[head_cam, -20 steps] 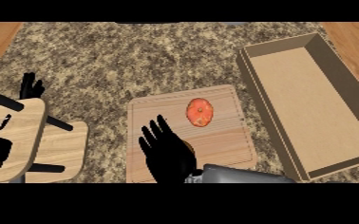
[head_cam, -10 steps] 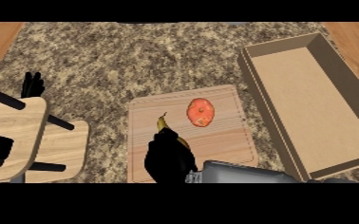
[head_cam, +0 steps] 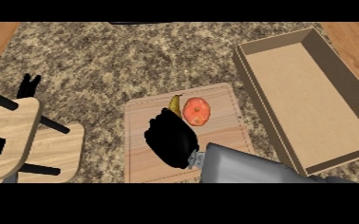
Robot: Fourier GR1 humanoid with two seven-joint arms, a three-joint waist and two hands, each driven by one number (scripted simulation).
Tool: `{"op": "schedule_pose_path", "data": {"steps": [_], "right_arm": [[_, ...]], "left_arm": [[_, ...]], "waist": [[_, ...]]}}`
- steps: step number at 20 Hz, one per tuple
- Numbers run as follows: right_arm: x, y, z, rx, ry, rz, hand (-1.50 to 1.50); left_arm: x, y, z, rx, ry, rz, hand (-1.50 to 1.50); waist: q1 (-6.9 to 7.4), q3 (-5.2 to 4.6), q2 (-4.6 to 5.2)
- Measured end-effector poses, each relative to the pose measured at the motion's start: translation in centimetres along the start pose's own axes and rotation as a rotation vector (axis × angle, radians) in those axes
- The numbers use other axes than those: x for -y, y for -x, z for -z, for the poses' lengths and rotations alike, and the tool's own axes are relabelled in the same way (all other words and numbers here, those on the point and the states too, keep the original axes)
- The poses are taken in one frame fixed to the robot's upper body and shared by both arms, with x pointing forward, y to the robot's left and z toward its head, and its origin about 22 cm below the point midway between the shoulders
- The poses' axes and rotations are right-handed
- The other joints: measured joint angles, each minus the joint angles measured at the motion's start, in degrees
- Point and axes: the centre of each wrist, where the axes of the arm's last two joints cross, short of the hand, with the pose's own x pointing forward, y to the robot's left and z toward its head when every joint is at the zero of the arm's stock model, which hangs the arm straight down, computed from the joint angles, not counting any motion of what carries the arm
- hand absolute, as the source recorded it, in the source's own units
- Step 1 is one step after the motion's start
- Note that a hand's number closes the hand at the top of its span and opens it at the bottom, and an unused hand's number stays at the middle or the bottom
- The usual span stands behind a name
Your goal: Pick the pear from the cutting board and place it in the cardboard box
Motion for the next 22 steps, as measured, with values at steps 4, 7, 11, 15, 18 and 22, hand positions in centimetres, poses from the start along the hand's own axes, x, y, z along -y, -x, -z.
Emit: {"op": "schedule_pose_path", "data": {"steps": [4,7,11,15,18,22], "right_arm": [[0.3,4.7,1.1,-0.331,0.038,0.224,1.50],[1.1,7.2,1.8,-0.510,0.094,0.313,1.50],[3.3,9.7,2.7,-0.654,0.171,0.323,1.50],[6.0,11.4,3.2,-0.777,0.265,0.337,1.50],[8.1,13.3,3.1,-0.903,0.363,0.358,1.50],[10.2,16.0,2.4,-1.072,0.481,0.404,1.50]], "left_arm": [[-1.0,0.6,-0.8,-0.025,-0.018,0.024,0.00],[-1.0,0.5,-0.8,-0.018,-0.018,0.032,0.00],[-0.6,0.4,-0.5,0.001,-0.010,0.039,0.00],[-0.2,0.4,-0.3,0.016,-0.002,0.041,0.00],[-0.1,0.7,-0.6,0.012,-0.003,0.037,0.00],[-0.1,1.0,-0.8,0.001,-0.007,0.033,0.00]], "waist": [[-2.04,0.04,0.44],[-1.92,-0.10,0.41],[-1.22,-0.33,0.03],[-0.57,-0.37,-0.35],[-0.94,-0.33,-0.74],[-1.40,-0.19,-0.94]]}}
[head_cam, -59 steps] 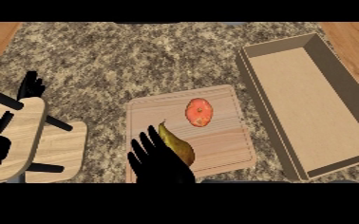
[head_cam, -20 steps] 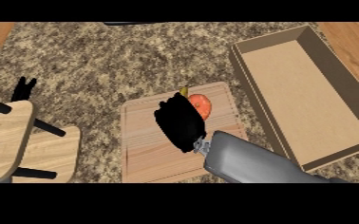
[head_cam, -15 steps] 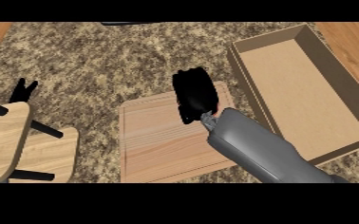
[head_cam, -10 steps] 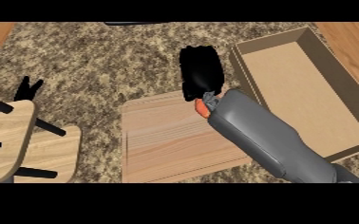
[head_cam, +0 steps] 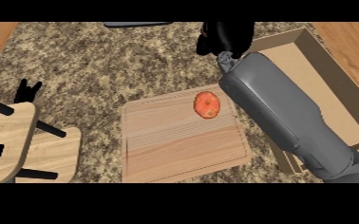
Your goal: Pick the pear from the cutting board and place it in the cardboard box
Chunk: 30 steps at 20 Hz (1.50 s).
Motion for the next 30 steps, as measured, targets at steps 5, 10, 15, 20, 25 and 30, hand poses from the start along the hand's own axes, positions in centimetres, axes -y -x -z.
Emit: {"op": "schedule_pose_path", "data": {"steps": [5,10,15,20,25,30], "right_arm": [[2.0,2.3,2.9,-0.148,0.104,0.023,1.50],[3.5,5.4,5.1,-0.263,0.155,0.024,1.50],[3.4,9.3,6.5,-0.358,0.115,-0.042,1.50],[2.0,13.1,6.9,-0.456,-0.062,-0.063,1.50],[0.7,17.0,6.8,-0.504,-0.233,-0.078,1.50],[-0.1,20.4,6.3,-0.542,-0.404,-0.083,-1.50]], "left_arm": [[0.0,0.2,-0.2,-0.005,-0.008,-0.002,0.00],[-0.1,0.3,-0.2,0.005,-0.007,-0.013,0.00],[-0.2,0.4,-0.2,0.001,0.000,-0.025,0.00],[-0.3,0.5,-0.2,-0.006,0.009,-0.036,0.00],[-0.3,0.5,-0.1,-0.004,0.025,-0.049,0.00],[-0.2,0.5,-0.2,0.005,0.031,-0.058,0.00]], "waist": [[-0.26,0.12,0.00],[-0.45,0.10,0.00],[-0.69,0.08,0.10],[-0.80,0.12,0.17],[-0.60,0.09,0.10],[-0.52,0.00,-0.04]]}}
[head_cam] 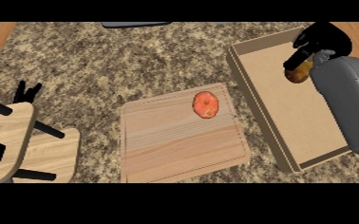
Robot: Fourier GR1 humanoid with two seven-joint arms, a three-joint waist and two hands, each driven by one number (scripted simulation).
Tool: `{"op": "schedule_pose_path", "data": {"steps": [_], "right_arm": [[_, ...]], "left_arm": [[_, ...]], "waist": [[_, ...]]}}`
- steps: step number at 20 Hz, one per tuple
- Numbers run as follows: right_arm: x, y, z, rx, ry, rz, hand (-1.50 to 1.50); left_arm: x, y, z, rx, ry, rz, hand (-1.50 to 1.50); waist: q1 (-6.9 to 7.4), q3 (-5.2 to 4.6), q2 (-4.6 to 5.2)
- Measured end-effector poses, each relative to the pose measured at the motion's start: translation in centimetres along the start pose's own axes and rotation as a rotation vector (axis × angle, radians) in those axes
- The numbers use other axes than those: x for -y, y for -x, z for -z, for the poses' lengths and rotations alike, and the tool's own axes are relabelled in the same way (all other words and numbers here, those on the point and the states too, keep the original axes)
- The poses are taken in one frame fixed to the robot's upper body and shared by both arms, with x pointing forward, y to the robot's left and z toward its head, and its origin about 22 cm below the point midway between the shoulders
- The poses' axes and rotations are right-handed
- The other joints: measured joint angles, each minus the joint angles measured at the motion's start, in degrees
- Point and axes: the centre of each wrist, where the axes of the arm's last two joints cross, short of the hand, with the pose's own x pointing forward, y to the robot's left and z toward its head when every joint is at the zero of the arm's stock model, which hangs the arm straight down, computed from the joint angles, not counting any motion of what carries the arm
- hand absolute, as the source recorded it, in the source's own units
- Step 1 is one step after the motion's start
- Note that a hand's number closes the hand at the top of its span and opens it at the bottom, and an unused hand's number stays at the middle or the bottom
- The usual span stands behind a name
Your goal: Pick the pear from the cutting board and place it in the cardboard box
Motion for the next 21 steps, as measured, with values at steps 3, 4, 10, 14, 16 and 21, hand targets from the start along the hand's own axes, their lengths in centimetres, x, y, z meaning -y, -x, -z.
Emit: {"op": "schedule_pose_path", "data": {"steps": [3,4,10,14,16,21], "right_arm": [[-0.1,0.9,0.2,0.055,-0.072,0.011,-1.50],[0.3,1.1,0.3,0.084,-0.084,0.025,-1.50],[4.2,1.3,-0.4,0.271,0.014,0.292,-1.50],[7.1,2.0,-0.7,0.321,0.115,0.642,-1.50],[7.8,2.9,-0.5,0.310,0.149,0.789,-1.50],[7.8,6.7,0.5,0.244,0.241,1.031,-1.50]], "left_arm": [[0.0,0.1,-0.1,-0.006,0.004,-0.008,0.00],[0.0,0.1,0.0,-0.008,0.007,-0.010,0.00],[-0.1,0.4,-0.3,-0.026,0.010,-0.021,0.00],[-0.3,0.8,-0.9,-0.041,0.000,-0.021,0.00],[-0.4,0.9,-1.0,-0.042,-0.003,-0.024,0.00],[-0.4,0.8,-1.1,-0.033,-0.003,-0.031,0.00]], "waist": [[-0.09,0.04,-0.16],[-0.08,0.05,-0.17],[-0.73,0.13,-0.59],[-1.70,0.29,-0.85],[-1.93,0.32,-0.80],[-1.79,0.30,-0.51]]}}
